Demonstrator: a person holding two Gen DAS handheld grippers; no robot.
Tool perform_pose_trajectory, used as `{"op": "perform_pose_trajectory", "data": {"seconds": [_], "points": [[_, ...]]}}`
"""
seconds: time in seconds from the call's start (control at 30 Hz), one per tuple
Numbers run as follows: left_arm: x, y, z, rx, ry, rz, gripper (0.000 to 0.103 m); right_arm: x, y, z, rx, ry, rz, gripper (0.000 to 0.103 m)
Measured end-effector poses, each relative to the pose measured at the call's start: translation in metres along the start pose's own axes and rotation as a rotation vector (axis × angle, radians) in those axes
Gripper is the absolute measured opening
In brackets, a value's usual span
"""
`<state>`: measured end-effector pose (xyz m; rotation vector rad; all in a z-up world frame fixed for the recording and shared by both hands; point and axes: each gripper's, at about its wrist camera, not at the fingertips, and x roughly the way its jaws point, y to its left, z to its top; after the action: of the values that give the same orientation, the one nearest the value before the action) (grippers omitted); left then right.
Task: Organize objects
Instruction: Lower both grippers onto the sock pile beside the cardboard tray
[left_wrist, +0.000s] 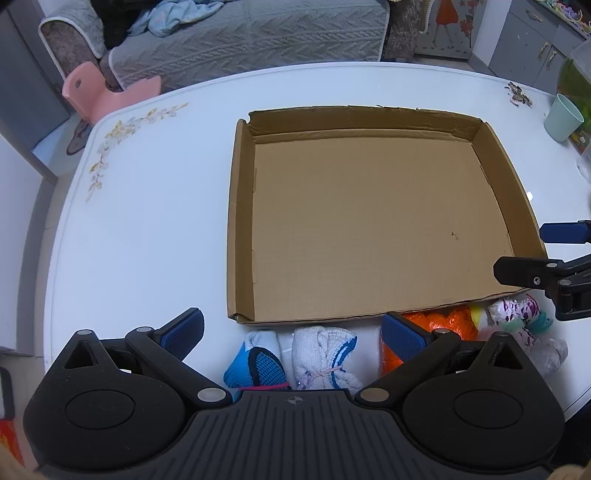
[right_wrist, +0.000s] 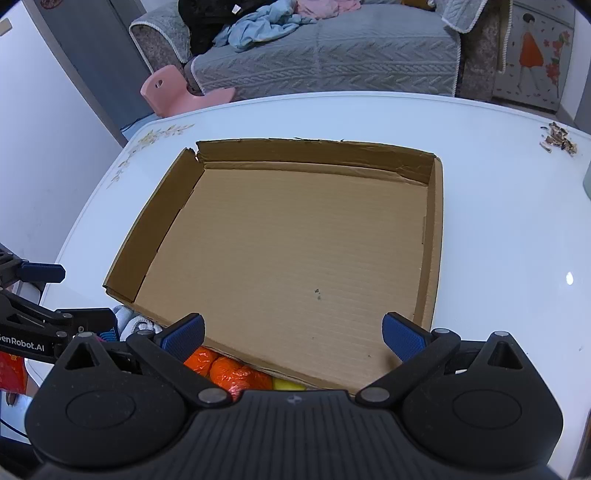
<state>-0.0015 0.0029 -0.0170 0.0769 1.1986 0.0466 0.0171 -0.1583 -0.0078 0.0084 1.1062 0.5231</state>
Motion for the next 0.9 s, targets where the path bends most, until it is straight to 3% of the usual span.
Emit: {"op": "perform_pose_trajectory", "data": {"seconds": [0.57, 0.9], "points": [[0.004, 0.018, -0.008, -0.005, 0.039, -0.001, 0.102, 0.0, -0.005, -0.003, -0.016, 0.027, -0.009, 0.102], [0.031, 0.057, -0.028, -0.086, 0.189, -0.007, 0.102, -0.011, -0.026, -0.007, 0.028, 0.079, -0.007, 0.102]]}}
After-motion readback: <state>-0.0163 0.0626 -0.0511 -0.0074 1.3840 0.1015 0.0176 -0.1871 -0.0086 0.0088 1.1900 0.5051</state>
